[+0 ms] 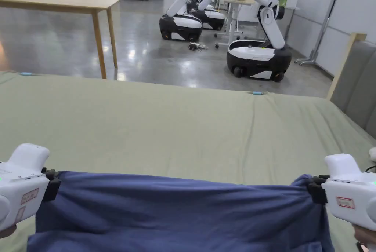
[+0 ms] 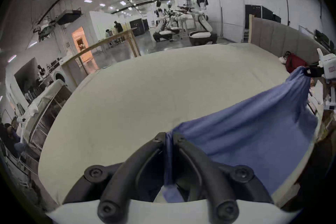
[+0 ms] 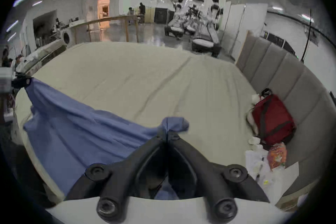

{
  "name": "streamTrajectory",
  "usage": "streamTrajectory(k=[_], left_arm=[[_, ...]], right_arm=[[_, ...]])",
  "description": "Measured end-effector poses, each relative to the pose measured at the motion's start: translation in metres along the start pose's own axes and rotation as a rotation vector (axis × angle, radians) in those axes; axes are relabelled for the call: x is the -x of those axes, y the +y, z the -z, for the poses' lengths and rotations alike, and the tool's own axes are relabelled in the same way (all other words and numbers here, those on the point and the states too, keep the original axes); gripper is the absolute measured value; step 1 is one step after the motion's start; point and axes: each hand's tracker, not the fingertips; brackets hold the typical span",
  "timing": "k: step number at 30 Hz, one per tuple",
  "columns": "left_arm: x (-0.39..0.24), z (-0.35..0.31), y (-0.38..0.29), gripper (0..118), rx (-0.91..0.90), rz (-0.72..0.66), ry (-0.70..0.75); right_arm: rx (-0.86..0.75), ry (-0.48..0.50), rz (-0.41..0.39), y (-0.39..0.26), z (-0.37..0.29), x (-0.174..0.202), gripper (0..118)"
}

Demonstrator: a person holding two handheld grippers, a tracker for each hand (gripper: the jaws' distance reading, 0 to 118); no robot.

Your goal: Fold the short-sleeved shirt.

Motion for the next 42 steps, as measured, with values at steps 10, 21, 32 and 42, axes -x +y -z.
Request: streamTrajectory(k=[10, 21, 32, 42], left_arm=[[-0.021, -0.044, -0.148, 6, 0.188, 0.007, -0.033], [-0.018, -0.088, -0.119, 111, -0.109, -0.113, 0.032], [-0.06, -0.13, -0.074, 0, -0.46, -0.201, 0.059], [0.004, -0.109, -0.123, 0, -0.223, -0.36, 0.003]], right_arm=[[0.141, 0.017, -0.071, -0.156, -0.038, 0.055, 5], [-0.203, 0.007, 0.128, -0.116, -0.096, 0.062, 76], [-0.575, -0.056, 0.096, -0.071, -0.126, 0.135, 3], [-0.527, -0.021, 0.068, -0.074, -0.121, 0.156, 3]])
